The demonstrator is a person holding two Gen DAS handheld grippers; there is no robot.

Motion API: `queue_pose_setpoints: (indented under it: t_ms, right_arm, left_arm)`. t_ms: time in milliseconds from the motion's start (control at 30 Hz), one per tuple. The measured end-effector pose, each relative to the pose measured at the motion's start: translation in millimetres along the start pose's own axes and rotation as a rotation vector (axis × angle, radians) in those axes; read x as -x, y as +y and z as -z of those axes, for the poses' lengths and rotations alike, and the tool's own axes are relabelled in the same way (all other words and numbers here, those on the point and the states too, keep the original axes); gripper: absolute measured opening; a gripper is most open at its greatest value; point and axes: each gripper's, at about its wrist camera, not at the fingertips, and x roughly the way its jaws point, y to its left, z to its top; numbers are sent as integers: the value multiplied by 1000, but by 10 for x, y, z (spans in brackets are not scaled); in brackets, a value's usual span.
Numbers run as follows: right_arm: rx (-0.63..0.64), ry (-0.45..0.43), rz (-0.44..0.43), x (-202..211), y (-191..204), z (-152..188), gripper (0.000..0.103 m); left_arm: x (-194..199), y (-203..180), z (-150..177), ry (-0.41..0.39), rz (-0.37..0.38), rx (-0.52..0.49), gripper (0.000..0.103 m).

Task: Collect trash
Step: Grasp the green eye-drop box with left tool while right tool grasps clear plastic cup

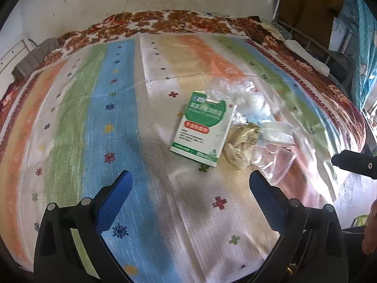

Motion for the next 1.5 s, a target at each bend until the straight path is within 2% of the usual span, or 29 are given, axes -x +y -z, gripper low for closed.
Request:
queue_pose_setpoints:
  t_ms: [133, 300, 433, 600, 700, 833, 1033, 1133, 1267, 1367, 1500]
  right_arm:
    - [-97, 46, -43, -181, -97, 23, 82]
    - [-94, 40, -39, -305, -82, -14, 82]
    - [-163, 49, -61, -406, -203, -59, 82]
    - [-214, 60, -73, -516, -280, -96, 79]
    - [-215, 80, -80, -596, -294, -107, 71]
    - [-241, 88, -79, -683, -316, -133, 66]
    - [-237, 98, -73, -734, -321, -192, 51]
    - [-251, 108, -65, -772, -354, -212, 40]
    - [-240, 114, -45, -782, -370, -231, 15]
    - [-219, 111, -30, -768, -362, -245, 8]
    - [-189, 112, -17, -762, -342, -244, 4]
  left_arm:
    - [-137, 62, -27, 16, 4, 22, 97]
    - [-264, 7, -78, 18, 2, -16, 97]
    - [-375, -19, -96, 31, -7, -52, 97]
    - [-487, 1, -117, 41, 16, -56, 97]
    - [-591, 3, -121, 73, 28, -56, 97]
    - [-650, -12, -131, 68, 26, -65, 97]
    - [-781, -65, -190, 86, 14, -94, 97]
    - [-864, -101, -222, 102, 17, -115, 97]
    - [-931, -110, -265, 104, 22, -112, 97]
    - [-954, -110, -294, 98, 33, -102, 97]
    - [-1008, -134, -307, 93, 24, -126, 97]
